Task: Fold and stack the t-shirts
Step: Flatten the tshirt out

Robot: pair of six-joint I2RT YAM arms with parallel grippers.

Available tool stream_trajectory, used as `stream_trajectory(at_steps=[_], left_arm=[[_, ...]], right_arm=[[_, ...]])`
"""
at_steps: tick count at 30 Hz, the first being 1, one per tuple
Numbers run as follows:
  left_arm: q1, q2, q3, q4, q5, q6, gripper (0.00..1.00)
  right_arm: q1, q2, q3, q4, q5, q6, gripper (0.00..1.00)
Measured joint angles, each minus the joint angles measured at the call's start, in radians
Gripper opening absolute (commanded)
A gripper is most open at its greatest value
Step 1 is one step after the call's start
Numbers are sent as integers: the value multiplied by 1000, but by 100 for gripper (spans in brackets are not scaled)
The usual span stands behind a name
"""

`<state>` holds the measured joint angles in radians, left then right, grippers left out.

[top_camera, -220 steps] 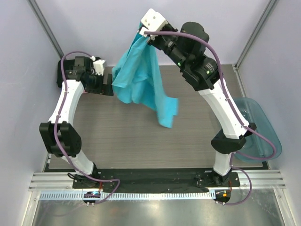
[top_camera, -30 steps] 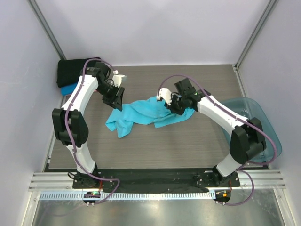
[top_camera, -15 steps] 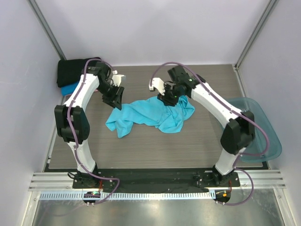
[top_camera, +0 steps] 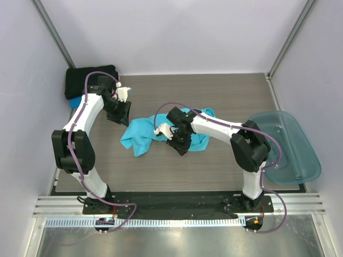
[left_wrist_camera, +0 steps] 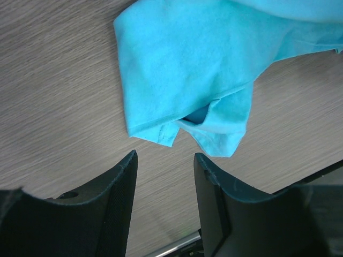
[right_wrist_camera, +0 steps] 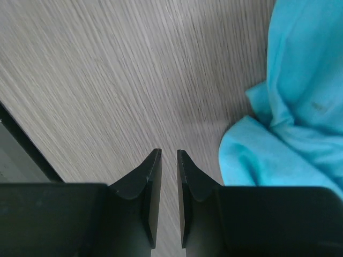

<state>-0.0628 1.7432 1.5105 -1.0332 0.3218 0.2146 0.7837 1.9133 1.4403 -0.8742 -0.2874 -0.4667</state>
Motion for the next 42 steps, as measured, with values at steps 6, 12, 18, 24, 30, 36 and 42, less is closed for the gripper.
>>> stream_trajectory(at_steps=[6, 12, 18, 24, 30, 36, 42], left_arm=[[5, -34, -35, 20, 0, -5, 48], [7, -36, -36, 19, 0, -28, 48], [11, -37, -36, 1, -6, -20, 48], [26, -37, -28, -28, -21, -5, 48], [30, -37, -14, -33, -23, -10, 48], [30, -37, -13, -33, -23, -26, 48], [30, -37, -12, -33, -23, -29, 48]], right_arm=[[-3, -13, -39, 30, 66, 35, 24], [-11, 2, -1, 60, 119, 49, 33], [-14, 43, 7, 92, 148, 68, 36], [-14, 80, 31, 103, 182, 79, 37], [-15, 96, 39, 108, 197, 83, 37], [-15, 115, 40, 110, 196, 93, 39], [-15, 124, 43, 111, 200, 108, 31]])
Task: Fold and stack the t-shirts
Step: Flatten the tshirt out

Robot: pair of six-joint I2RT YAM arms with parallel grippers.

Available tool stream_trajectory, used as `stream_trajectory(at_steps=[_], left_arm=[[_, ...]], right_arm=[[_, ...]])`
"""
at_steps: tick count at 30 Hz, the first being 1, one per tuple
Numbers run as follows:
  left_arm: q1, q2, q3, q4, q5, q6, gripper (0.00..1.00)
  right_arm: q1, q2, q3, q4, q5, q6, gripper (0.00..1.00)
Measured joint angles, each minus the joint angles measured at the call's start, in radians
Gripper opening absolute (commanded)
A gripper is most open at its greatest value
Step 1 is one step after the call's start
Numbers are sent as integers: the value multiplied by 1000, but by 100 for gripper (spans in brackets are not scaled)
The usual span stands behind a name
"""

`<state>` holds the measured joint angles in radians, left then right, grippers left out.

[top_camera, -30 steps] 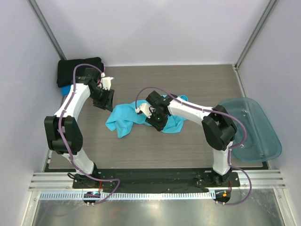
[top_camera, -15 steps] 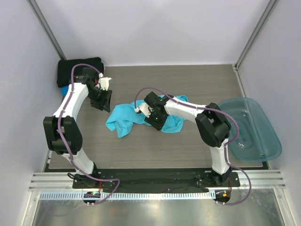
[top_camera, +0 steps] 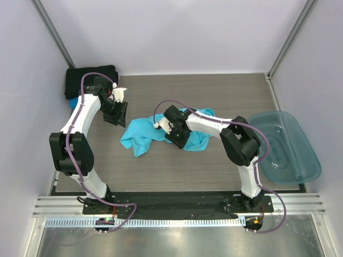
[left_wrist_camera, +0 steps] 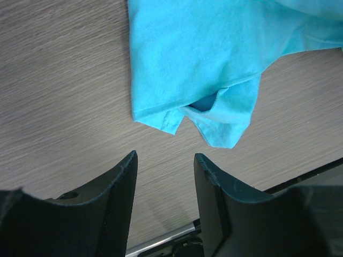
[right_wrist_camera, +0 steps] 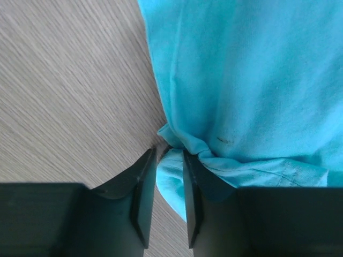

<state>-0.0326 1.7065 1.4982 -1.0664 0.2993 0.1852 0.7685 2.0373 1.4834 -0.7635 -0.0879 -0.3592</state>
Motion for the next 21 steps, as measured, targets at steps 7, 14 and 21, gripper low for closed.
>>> stream_trajectory(at_steps=[7, 14, 21], left_arm=[[0, 0, 2, 0, 3, -4, 48], [0, 2, 32, -21, 3, 6, 48], [0, -1, 118, -64, -4, 67, 52]], right_arm=[[0, 1, -1, 14, 42, 14, 6], [0, -68, -31, -2, 107, -5, 1], [0, -412, 28, -79, 197, -85, 1]])
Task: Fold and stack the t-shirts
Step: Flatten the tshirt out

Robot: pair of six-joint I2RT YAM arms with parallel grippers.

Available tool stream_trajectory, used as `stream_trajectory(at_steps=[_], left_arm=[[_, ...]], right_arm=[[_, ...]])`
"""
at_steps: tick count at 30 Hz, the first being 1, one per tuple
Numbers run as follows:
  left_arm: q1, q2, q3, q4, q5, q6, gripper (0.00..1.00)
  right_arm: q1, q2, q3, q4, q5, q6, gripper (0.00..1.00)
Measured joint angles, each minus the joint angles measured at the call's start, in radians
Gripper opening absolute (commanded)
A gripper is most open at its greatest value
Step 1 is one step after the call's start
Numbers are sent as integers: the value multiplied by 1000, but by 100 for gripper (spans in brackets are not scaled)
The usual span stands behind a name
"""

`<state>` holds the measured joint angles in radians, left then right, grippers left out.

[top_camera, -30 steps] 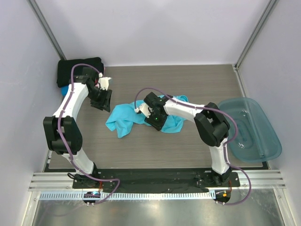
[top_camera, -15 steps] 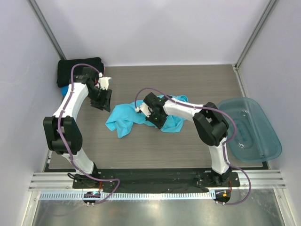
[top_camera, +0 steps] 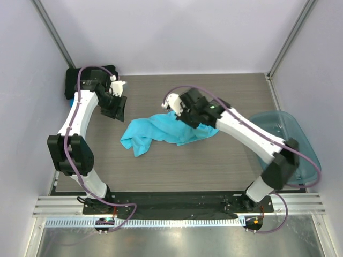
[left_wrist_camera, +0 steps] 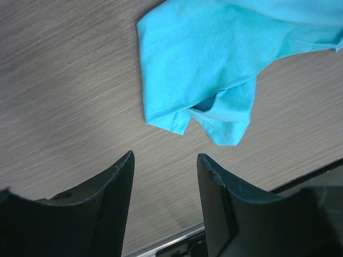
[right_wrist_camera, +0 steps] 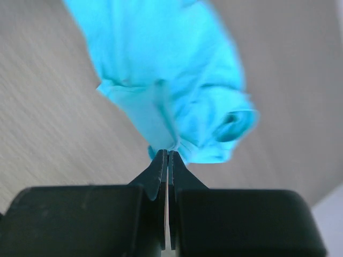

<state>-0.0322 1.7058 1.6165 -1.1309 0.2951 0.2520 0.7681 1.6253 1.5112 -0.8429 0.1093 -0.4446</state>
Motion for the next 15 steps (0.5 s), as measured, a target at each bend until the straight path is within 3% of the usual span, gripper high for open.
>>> stream_trajectory(at_steps=[7, 15], left_arm=[[-5, -35, -19, -58, 9, 77, 52], [-108, -89, -190, -92, -9, 123, 50]], right_arm=[[-6, -201, 111, 42, 90, -28, 1], [-116, 51, 406, 72, 113, -73, 1]])
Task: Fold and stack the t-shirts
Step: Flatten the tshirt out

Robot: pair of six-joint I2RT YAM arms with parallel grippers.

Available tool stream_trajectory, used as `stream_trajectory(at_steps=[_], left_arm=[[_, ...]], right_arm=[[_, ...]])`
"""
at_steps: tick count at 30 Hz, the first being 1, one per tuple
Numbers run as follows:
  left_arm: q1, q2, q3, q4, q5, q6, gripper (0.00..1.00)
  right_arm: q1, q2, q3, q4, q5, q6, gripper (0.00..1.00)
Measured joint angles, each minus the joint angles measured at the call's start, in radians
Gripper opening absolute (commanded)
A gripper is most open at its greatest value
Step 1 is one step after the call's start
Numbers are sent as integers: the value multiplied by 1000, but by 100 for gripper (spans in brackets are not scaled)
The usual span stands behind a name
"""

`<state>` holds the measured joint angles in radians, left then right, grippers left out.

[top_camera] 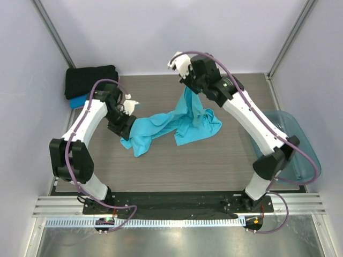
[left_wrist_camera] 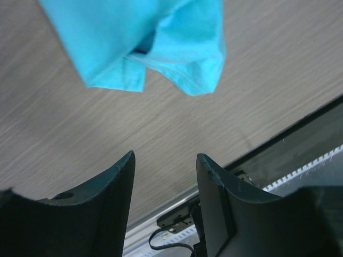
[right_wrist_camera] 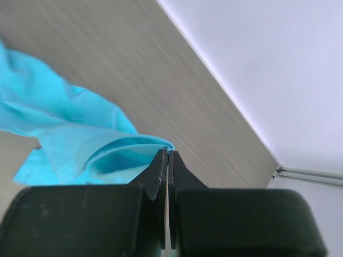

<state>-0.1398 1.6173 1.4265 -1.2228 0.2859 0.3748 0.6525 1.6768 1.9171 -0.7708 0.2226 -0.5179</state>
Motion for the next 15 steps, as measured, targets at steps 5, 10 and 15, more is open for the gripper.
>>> stream_trajectory(at_steps=[5, 10, 15], left_arm=[[-16, 30, -64, 3, -32, -3, 46], [43, 78, -95, 10, -2, -88, 49], [171, 135, -117, 82, 103, -257, 51]], right_arm=[[-59, 134, 150, 15, 4, -5, 1], [-56, 147, 168, 14, 2, -3, 1], [-50, 147, 174, 14, 3, -4, 1]])
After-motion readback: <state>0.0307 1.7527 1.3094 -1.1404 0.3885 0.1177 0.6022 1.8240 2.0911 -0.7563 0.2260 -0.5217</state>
